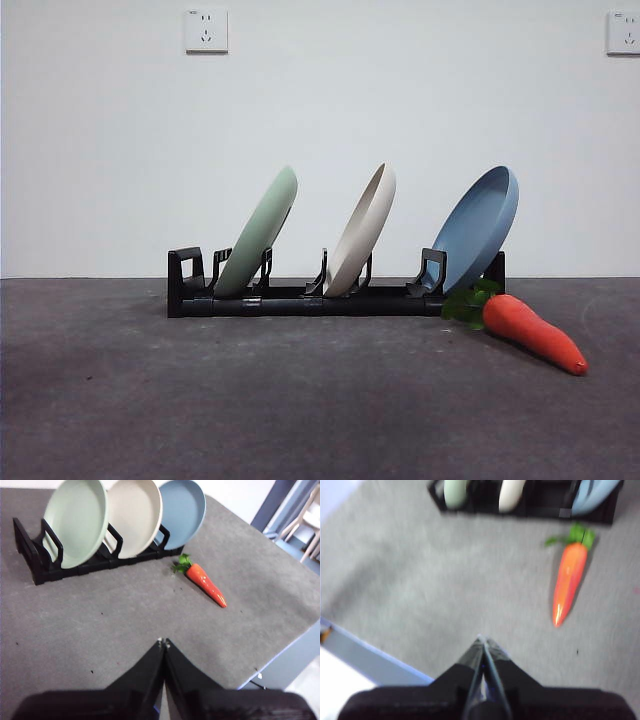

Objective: Take the green plate from the plate rack,put the plate on the table,take the carrot from the table,put the carrot in the plate

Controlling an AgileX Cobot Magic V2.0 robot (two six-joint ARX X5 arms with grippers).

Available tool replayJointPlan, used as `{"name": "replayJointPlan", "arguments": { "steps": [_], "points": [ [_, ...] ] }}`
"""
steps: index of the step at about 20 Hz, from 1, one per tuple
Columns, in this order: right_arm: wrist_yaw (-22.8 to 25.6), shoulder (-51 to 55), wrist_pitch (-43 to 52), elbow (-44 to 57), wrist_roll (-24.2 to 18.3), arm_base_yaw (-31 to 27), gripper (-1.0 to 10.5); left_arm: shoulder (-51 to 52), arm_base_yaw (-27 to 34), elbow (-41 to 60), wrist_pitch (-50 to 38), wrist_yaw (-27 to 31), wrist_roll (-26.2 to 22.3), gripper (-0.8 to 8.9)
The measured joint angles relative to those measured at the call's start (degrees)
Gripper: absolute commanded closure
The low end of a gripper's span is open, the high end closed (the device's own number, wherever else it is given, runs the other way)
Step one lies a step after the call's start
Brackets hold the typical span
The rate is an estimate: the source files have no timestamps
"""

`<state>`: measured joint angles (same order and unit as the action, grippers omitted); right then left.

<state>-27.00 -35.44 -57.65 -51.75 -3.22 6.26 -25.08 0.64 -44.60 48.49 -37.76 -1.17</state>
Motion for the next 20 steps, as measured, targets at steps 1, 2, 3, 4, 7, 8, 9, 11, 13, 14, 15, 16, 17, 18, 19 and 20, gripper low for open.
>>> {"name": "replayJointPlan", "arguments": {
  "steps": [1,2,3,4,7,8,9,11,13,14,15,16,17,18,19,20],
  "points": [
    [0.0,-0.6,-0.3,0.0,-0.6,0.0,9.3,-0.5,0.0,-0.1,0.2,0.0,-0.5,8.1],
    [0.0,-1.0,-0.3,0.0,-0.9,0.0,8.7,-0.9,0.0,-0.1,0.5,0.1,-0.8,7.67],
    [0.0,-1.2,-0.3,0.0,-1.1,0.0,7.2,-1.3,0.0,-0.1,0.8,0.1,-0.8,6.36],
    [0.0,-1.3,-0.3,0.0,-1.2,0.0,5.2,-1.5,0.0,-0.1,0.8,0.1,-0.7,4.63],
    [0.1,-1.3,-0.3,0.0,-1.3,0.0,2.9,-1.9,0.0,-0.1,0.1,0.1,-0.5,2.43],
    [0.1,-1.3,-0.3,0.0,-1.3,0.0,2.9,-2.0,0.0,-0.1,-0.9,0.1,-0.3,2.43],
    [0.1,-1.3,-0.3,0.0,-1.3,0.0,2.9,-2.4,0.0,-0.1,-1.9,0.1,-0.3,2.43],
    [0.1,-1.3,-0.3,0.0,-1.3,0.0,2.9,-4.2,0.0,-0.4,-4.2,0.1,0.4,2.43],
    [0.1,-1.3,-0.3,0.0,-1.2,0.0,2.9,-7.4,0.0,-1.8,-6.4,0.1,0.8,2.43],
    [0.2,-1.3,-0.3,0.0,-1.3,0.0,2.9,-9.2,0.0,-2.9,-7.2,0.1,0.9,2.43],
    [0.2,-1.3,-0.3,0.0,-1.4,0.0,2.9,-11.5,-0.4,-4.3,-8.3,0.1,1.1,2.43],
    [0.2,-1.5,-0.2,0.0,-1.3,0.0,2.9,-13.5,-0.9,-5.3,-9.7,0.1,1.2,2.43],
    [0.2,-1.7,-0.2,0.0,-1.4,0.0,2.9,-16.2,-1.9,-6.7,-11.4,0.1,1.2,2.43],
    [0.1,-2.0,-0.2,0.0,-1.4,0.0,2.9,-18.5,-2.7,-7.9,-13.3,0.1,1.2,2.43],
    [0.2,-2.4,-0.2,0.0,-1.4,0.0,2.9,-21.6,-3.9,-9.3,-15.7,0.3,1.2,2.43],
    [0.2,-2.8,-0.2,0.0,-1.3,0.0,2.9,-24.5,-5.1,-10.6,-17.4,1.1,1.2,2.43]
  ]
}}
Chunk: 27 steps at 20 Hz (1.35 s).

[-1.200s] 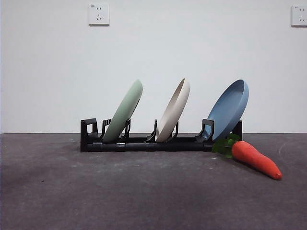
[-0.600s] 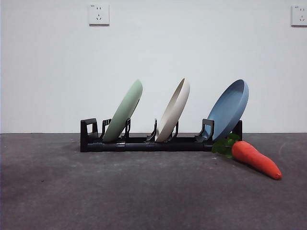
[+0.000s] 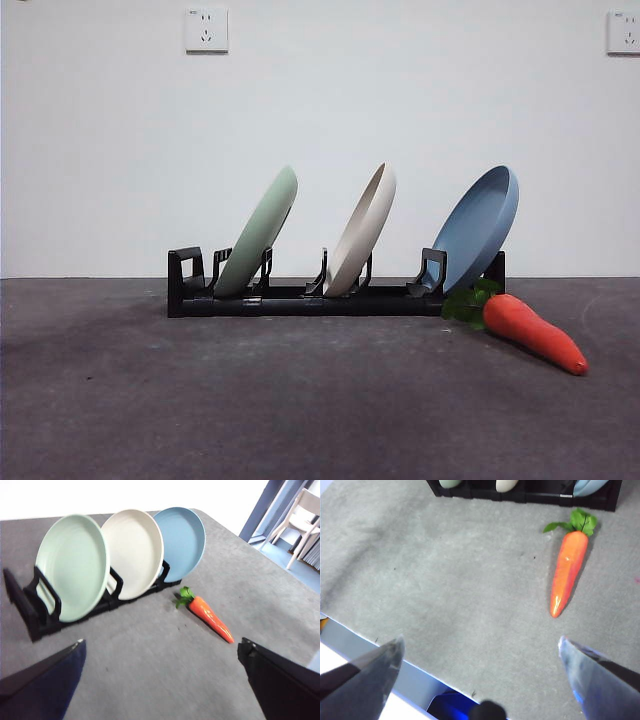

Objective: Take the green plate from the plate rack,put the plate on the table,take the carrot from the table,put the carrot in the plate

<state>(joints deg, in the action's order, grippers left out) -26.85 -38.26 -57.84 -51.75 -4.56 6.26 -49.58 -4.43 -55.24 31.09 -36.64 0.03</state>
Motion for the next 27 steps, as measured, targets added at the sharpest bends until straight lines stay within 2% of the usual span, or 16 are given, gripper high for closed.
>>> {"name": "replayJointPlan", "arguments": {
  "steps": [3,7,13,18,22,23,25,27],
  "points": [
    [0.0,-1.2,0.0,0.0,0.0,0.0,2.9,-11.1,-4.7,-5.4,-3.0,5.4,0.0,2.43],
    [0.0,-2.0,0.0,0.0,0.0,0.0,2.9,-26.6,-10.1,-14.5,-6.4,9.6,0.0,2.43],
    [0.0,-2.1,0.0,0.0,0.0,0.0,2.9,-46.5,-14.1,-25.7,-15.0,15.5,0.0,2.43],
    [0.0,-2.1,0.0,0.0,0.0,0.0,2.9,-55.9,-15.6,-27.6,-23.2,19.3,0.0,2.43],
    [0.0,-2.1,0.0,0.0,0.0,0.0,2.9,-59.6,-16.5,-27.6,-25.9,20.3,0.0,2.61],
    [0.0,-2.1,0.0,0.0,0.0,0.0,2.9,-60.1,-16.8,-27.6,-25.9,20.8,0.0,3.33],
    [0.0,-2.1,0.0,0.0,0.0,0.0,2.9,-60.4,-17.2,-27.6,-25.7,21.4,0.0,5.56],
    [0.0,-2.1,0.0,0.0,0.0,0.0,2.9,-60.4,-17.2,-27.6,-25.6,21.4,0.0,7.24]
  ]
}}
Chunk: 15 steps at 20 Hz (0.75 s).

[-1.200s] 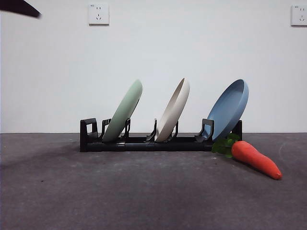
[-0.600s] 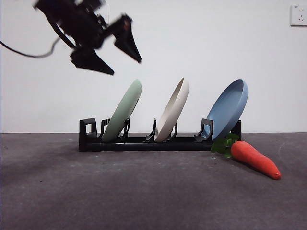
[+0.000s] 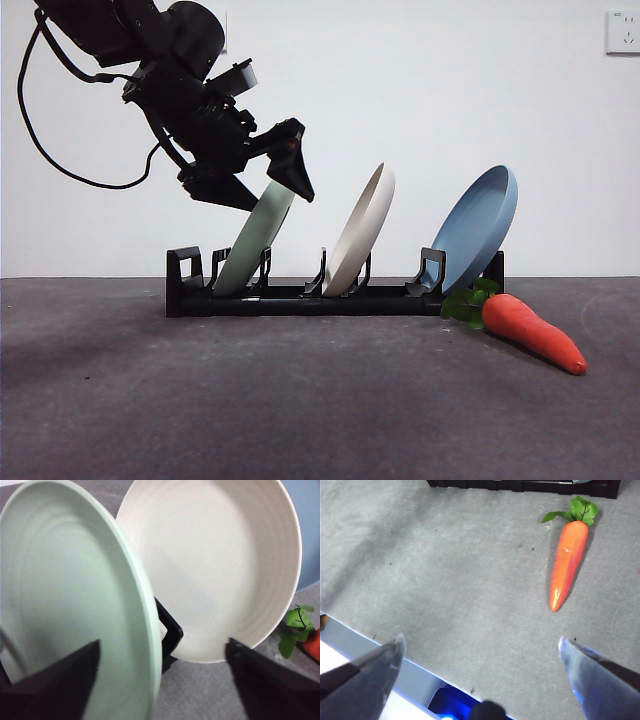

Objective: Take the green plate from the plate rack,put the plate on the table,take the carrot from the table,put the carrot in the plate

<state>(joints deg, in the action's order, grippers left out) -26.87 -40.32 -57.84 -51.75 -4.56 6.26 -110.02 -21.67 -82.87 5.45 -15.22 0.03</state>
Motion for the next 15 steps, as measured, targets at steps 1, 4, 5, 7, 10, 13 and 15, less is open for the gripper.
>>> {"name": "replayJointPlan", "arguments": {
  "steps": [1,4,5,7,10,13,15],
  "points": [
    [0.0,0.0,0.0,0.0,0.0,0.0,2.9,0.0,0.0,0.0,0.2,0.0,0.0,7.65],
    [0.0,0.0,0.0,0.0,0.0,0.0,2.9,0.0,0.0,0.0,1.4,0.0,0.0,8.22],
    [0.0,0.0,0.0,0.0,0.0,0.0,2.9,0.0,0.0,0.0,1.4,0.0,0.0,8.22],
    [0.0,0.0,0.0,0.0,0.0,0.0,2.9,0.0,0.0,0.0,1.4,0.0,0.0,8.22],
    [0.0,0.0,0.0,0.0,0.0,0.0,2.9,1.3,0.4,0.0,1.2,0.7,-0.2,8.22],
    [0.0,0.0,0.0,0.0,0.0,0.0,2.9,4.2,0.4,0.0,2.0,0.4,0.0,8.22],
    [0.0,0.0,0.0,0.0,0.0,0.0,2.9,7.5,0.4,0.0,2.4,0.4,0.0,8.22]
  ]
}}
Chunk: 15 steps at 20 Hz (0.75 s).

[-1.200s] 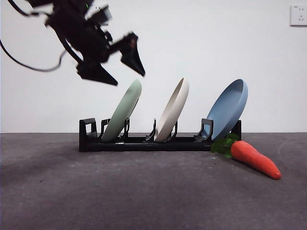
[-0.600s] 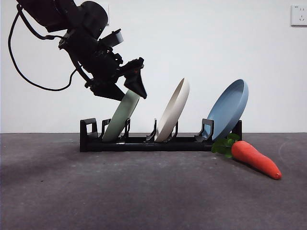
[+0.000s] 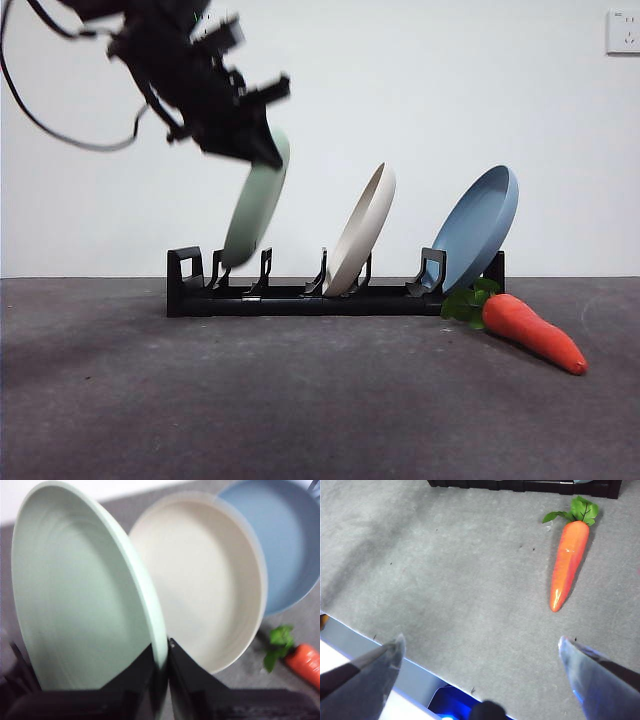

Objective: Take the green plate from the plate rack,put the plate on the table,take the carrot from the table,put the carrot in the plate

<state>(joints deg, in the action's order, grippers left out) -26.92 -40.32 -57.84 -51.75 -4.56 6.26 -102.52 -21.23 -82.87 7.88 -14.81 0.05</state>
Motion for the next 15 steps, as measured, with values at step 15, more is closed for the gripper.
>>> {"name": "replayJointPlan", "arguments": {
  "steps": [15],
  "points": [
    [0.0,0.0,0.0,0.0,0.0,0.0,2.9,24.0,-19.0,3.8,40.2,18.5,-11.1,8.19]
  ]
}}
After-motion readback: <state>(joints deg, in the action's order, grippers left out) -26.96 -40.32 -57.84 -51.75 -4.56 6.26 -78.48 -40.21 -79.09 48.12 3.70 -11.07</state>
